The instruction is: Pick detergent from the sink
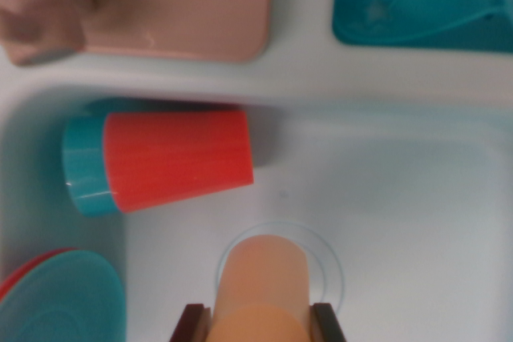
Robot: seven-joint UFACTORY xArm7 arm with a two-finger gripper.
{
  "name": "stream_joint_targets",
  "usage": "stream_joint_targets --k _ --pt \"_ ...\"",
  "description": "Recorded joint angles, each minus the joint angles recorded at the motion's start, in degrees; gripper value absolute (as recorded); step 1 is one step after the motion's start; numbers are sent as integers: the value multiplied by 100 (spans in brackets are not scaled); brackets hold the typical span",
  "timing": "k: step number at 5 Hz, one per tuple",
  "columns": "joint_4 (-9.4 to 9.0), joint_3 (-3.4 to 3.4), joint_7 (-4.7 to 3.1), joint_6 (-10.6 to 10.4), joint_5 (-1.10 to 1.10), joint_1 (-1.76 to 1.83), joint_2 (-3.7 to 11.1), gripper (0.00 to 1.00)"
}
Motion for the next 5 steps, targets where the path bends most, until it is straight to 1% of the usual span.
stream_joint_targets --k 1,2,3,4,5 --pt "0 0 0 0 0 0 0 100" --pt "175 -2 9 222 -8 2 -47 100" --pt "175 -2 9 222 -8 2 -47 100" --pt "355 -4 18 450 -17 4 -96 100" --pt "355 -4 18 450 -17 4 -96 100"
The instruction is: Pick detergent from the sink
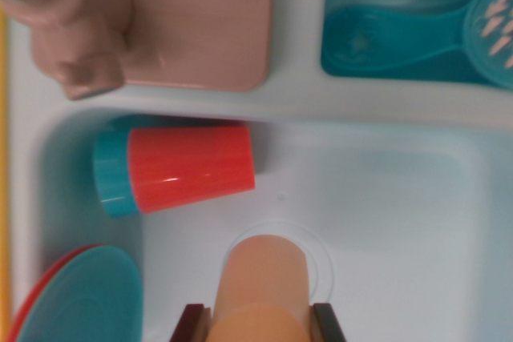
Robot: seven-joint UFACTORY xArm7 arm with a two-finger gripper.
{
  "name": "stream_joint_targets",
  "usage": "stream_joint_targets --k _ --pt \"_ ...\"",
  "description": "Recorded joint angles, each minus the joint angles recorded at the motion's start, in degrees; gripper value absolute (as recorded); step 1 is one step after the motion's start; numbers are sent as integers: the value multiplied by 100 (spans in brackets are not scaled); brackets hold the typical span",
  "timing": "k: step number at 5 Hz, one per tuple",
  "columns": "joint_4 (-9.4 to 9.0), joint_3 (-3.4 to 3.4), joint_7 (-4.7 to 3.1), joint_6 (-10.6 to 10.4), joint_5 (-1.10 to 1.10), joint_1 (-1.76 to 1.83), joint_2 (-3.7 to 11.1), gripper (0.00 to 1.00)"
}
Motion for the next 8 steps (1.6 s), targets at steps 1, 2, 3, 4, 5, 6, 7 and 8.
stream_joint_targets --k 1,2,3,4,5,6,7,8 --pt "198 -2 10 251 -10 2 -53 100" --pt "198 -2 10 251 -10 2 -53 100" --pt "405 -4 21 513 -20 5 -109 100" --pt "405 -4 21 513 -20 5 -109 100" --pt "616 -6 32 780 -30 7 -166 100" --pt "616 -6 32 780 -30 7 -166 100" --pt "831 -9 43 1052 -40 10 -224 100" --pt "831 -9 43 1052 -40 10 -224 100"
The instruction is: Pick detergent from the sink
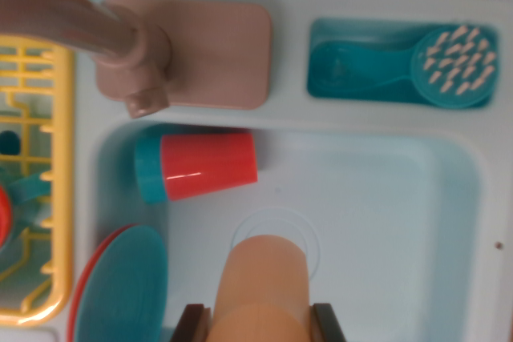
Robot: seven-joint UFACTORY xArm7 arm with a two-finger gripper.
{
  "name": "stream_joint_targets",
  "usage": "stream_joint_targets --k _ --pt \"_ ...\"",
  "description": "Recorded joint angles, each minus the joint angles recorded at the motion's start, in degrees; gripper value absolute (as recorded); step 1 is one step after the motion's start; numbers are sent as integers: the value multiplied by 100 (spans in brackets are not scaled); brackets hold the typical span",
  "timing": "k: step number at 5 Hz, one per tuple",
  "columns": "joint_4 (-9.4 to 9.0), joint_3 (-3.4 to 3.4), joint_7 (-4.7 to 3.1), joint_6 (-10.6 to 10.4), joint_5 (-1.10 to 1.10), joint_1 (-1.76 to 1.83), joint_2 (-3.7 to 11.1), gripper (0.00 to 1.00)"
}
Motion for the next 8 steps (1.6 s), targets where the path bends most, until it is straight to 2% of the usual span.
stream_joint_targets --k 1,2,3,4,5,6,7,8 --pt "206 -2 11 261 -10 2 -55 100" --pt "206 -2 11 261 -10 2 -55 100" --pt "419 -4 22 530 -20 5 -113 100" --pt "419 -4 22 530 -20 5 -113 100" --pt "626 -6 33 792 -30 7 -168 100" --pt "626 -6 33 792 -30 7 -168 100" --pt "825 -8 43 1045 -40 10 -222 100" --pt "825 -8 43 1045 -40 10 -222 100"
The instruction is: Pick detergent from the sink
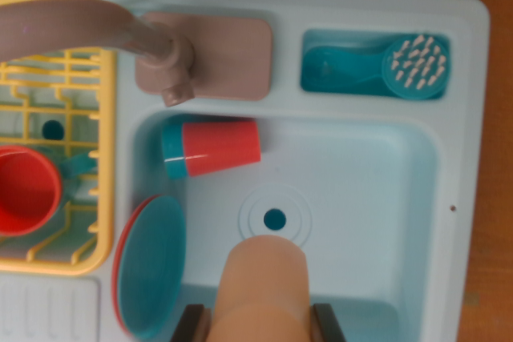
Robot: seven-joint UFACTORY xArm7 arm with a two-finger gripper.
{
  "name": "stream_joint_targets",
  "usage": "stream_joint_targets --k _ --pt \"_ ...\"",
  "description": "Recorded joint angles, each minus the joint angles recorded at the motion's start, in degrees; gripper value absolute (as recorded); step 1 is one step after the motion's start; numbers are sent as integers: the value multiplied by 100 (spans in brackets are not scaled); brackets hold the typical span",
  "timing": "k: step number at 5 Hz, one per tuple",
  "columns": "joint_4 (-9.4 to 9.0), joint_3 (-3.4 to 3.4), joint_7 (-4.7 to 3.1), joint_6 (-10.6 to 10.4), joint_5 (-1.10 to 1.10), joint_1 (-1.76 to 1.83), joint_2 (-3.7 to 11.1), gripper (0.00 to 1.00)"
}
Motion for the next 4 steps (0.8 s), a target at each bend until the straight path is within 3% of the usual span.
stream_joint_targets --k 1,2,3,4 --pt "189 -2 10 239 -9 2 -51 100" --pt "189 -2 10 239 -9 2 -51 100" --pt "359 -4 19 455 -17 4 -97 100" --pt "359 -4 19 455 -17 4 -97 100"
